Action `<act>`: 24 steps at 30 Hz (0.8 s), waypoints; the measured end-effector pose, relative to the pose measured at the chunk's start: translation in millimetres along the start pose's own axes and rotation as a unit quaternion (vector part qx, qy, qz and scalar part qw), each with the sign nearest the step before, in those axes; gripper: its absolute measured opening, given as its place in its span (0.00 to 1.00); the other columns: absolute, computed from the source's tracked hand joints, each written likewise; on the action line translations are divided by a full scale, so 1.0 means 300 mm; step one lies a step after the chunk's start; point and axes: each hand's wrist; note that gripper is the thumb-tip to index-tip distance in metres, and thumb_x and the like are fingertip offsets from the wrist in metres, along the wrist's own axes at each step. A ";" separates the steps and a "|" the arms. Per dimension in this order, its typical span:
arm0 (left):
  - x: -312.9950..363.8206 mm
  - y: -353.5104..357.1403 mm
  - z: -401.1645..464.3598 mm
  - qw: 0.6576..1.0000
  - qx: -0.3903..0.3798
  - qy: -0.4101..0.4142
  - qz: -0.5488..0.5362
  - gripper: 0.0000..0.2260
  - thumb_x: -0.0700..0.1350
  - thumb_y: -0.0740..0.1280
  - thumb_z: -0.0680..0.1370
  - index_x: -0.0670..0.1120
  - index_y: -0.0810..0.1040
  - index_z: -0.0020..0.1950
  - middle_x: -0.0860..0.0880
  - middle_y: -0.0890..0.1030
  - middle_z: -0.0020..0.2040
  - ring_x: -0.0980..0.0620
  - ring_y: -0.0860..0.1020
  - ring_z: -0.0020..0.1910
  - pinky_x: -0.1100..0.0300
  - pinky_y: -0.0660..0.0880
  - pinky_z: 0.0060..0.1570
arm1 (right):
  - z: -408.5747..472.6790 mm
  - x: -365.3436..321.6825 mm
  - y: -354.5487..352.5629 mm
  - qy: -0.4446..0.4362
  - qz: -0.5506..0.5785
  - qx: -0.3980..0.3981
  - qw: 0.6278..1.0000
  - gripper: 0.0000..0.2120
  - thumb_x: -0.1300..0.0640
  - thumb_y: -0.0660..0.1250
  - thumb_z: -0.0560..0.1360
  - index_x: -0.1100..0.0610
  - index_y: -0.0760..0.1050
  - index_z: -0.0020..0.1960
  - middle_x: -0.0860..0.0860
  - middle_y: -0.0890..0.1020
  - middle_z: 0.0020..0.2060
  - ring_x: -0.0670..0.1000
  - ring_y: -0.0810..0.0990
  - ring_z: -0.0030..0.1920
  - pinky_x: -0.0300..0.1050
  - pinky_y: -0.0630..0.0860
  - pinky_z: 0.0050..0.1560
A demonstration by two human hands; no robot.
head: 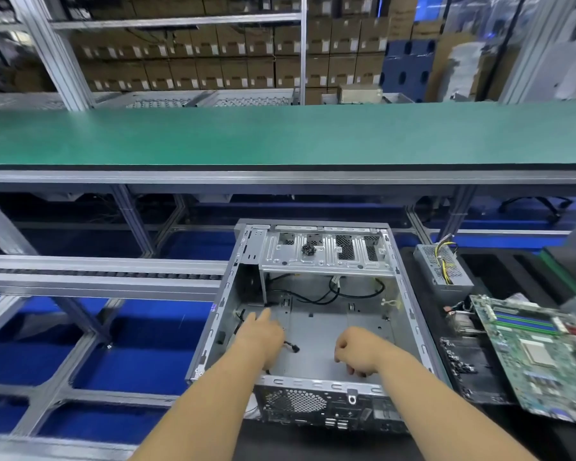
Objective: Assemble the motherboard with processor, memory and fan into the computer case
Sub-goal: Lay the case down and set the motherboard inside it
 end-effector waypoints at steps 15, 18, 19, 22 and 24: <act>-0.021 0.060 0.001 0.979 -0.191 -0.073 0.021 0.19 0.43 0.60 0.81 0.46 0.70 0.73 0.46 0.72 0.72 0.42 0.70 0.70 0.45 0.62 0.70 | 0.003 0.010 -0.006 0.039 0.031 -0.010 0.999 0.12 0.62 0.60 0.80 0.63 0.80 0.56 0.54 0.80 0.34 0.51 0.72 0.29 0.42 0.71 0.31; -0.016 0.048 0.013 0.969 -0.231 -0.076 -0.048 0.20 0.41 0.60 0.79 0.43 0.70 0.72 0.44 0.71 0.71 0.41 0.70 0.69 0.47 0.67 0.66 | 0.006 0.011 -0.004 0.042 0.021 -0.017 0.999 0.12 0.61 0.60 0.80 0.63 0.81 0.56 0.53 0.80 0.34 0.51 0.72 0.29 0.40 0.70 0.29; -0.016 0.042 0.012 0.961 -0.254 -0.076 -0.080 0.20 0.40 0.60 0.79 0.41 0.70 0.72 0.42 0.70 0.71 0.40 0.69 0.69 0.47 0.68 0.66 | 0.006 0.012 -0.004 0.044 0.019 -0.020 0.999 0.12 0.61 0.60 0.79 0.62 0.81 0.56 0.53 0.80 0.33 0.50 0.73 0.29 0.40 0.71 0.29; -0.036 0.038 0.011 0.941 -0.295 -0.072 -0.149 0.20 0.39 0.61 0.79 0.37 0.70 0.71 0.39 0.70 0.71 0.39 0.70 0.69 0.49 0.70 0.65 | 0.012 0.012 -0.003 0.047 0.015 -0.024 0.998 0.12 0.61 0.60 0.79 0.62 0.81 0.55 0.53 0.81 0.34 0.50 0.74 0.30 0.40 0.71 0.30; -0.053 0.040 0.009 0.936 -0.299 -0.067 -0.174 0.21 0.41 0.64 0.78 0.36 0.71 0.70 0.39 0.71 0.70 0.40 0.72 0.68 0.51 0.71 0.64 | 0.016 0.015 -0.002 0.048 0.015 -0.024 0.998 0.12 0.60 0.60 0.79 0.62 0.81 0.55 0.53 0.81 0.34 0.51 0.74 0.30 0.41 0.72 0.31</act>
Point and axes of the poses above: each hand's wrist, its own z-axis towards the middle knuckle, its own y-axis out of the palm, x = y × z
